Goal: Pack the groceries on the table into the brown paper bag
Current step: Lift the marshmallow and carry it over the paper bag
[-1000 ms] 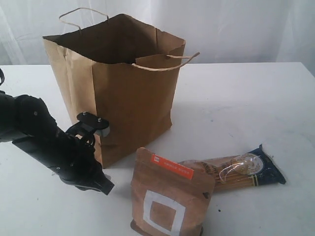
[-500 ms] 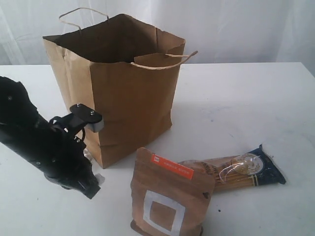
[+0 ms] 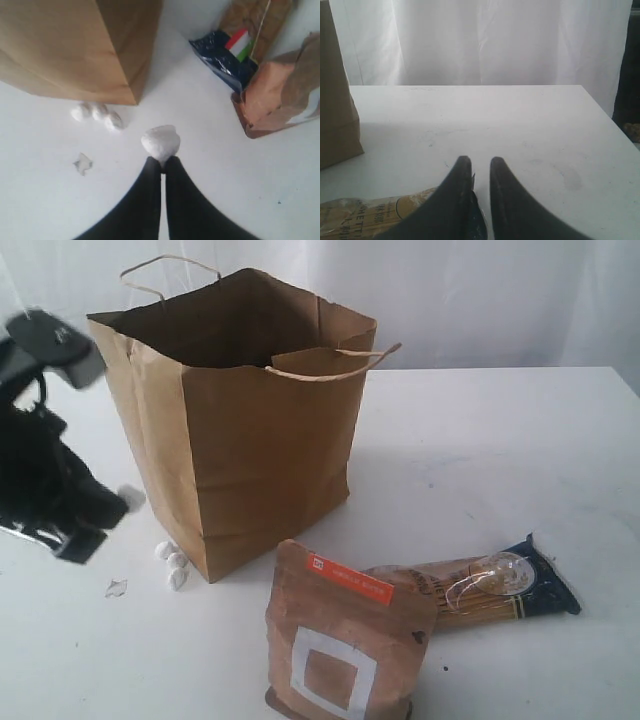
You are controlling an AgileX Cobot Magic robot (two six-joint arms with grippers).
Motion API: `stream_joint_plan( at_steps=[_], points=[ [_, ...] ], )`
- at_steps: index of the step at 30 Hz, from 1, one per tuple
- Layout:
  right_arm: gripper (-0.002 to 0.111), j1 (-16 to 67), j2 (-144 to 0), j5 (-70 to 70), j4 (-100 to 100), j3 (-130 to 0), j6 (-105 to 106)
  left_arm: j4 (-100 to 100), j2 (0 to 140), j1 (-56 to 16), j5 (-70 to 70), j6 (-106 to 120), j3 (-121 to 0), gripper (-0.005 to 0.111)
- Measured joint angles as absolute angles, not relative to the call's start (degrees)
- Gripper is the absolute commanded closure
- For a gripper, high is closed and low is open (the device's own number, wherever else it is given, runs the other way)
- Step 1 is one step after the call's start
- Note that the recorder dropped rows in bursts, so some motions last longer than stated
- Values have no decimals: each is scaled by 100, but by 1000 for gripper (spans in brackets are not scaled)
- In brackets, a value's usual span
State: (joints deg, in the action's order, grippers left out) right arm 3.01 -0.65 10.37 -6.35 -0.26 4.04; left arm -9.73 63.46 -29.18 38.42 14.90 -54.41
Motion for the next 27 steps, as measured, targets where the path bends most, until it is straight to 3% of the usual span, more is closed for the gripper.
stream_joint_plan(
  at_steps=[9,22,27],
  points=[
    [94,301,-65,1037,-635,-26,404,-174,6309,-2879,3984,752,-6956,107],
    [94,301,-65,1037,-635,-26,404,-98,8172,-2879,4097,646,-8856,107],
    [94,301,-65,1037,-635,-26,404,-227,8824,-2879,4473,646,-8946,107]
  ],
)
